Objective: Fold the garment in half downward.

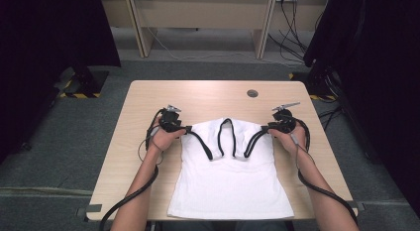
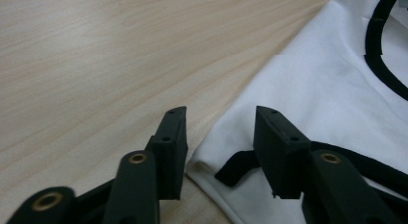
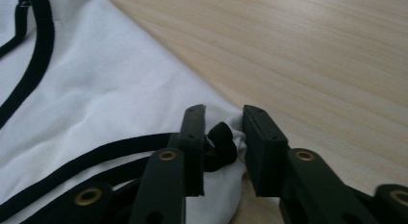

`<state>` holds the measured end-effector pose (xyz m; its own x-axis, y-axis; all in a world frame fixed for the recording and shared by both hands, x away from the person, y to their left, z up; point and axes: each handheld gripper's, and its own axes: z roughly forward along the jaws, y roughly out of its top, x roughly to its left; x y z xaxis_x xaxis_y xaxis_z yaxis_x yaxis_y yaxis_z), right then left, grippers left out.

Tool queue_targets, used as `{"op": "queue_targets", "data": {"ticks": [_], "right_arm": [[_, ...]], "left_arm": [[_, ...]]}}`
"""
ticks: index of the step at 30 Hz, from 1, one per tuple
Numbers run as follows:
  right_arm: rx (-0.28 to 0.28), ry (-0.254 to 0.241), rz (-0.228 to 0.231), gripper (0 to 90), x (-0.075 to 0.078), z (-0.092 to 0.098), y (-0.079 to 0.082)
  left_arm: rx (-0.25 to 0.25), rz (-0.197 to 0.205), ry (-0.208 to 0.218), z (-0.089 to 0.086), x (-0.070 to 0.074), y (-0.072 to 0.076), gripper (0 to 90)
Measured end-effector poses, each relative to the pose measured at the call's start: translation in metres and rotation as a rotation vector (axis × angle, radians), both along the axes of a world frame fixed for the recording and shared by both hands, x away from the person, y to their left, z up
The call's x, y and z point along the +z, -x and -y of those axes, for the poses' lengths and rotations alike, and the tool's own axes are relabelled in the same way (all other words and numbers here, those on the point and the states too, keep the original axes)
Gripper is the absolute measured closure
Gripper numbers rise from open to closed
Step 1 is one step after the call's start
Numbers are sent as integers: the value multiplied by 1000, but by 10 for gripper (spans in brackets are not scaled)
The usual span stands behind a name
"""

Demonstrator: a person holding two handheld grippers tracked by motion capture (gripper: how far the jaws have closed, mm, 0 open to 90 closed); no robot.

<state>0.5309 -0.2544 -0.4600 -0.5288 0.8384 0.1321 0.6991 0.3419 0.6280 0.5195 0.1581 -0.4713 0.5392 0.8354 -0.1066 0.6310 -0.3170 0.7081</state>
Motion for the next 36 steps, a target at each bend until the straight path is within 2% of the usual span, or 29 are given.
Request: {"op": "queue_targets", "data": {"ticks": [3,9,16,22,27,36], "right_arm": [[-2,-13,-7,806,0,1,-1],[-21,-66,-20,816,0,5,-2],[-19,-87,2,818,10,4,-3],[-26,-96,0,819,8,5,-3],[-30,-120,0,820,11,6,-4],[-34,-171,35,819,21,7,-3]], "left_arm": [[-2,-11,1,2,1,-1,721],[7,7,33,1,0,-1,797],[17,27,59,0,8,-1,812],[23,34,83,-2,9,-1,815],[43,48,100,-4,12,-1,819],[43,82,128,-1,22,-2,822]]}}
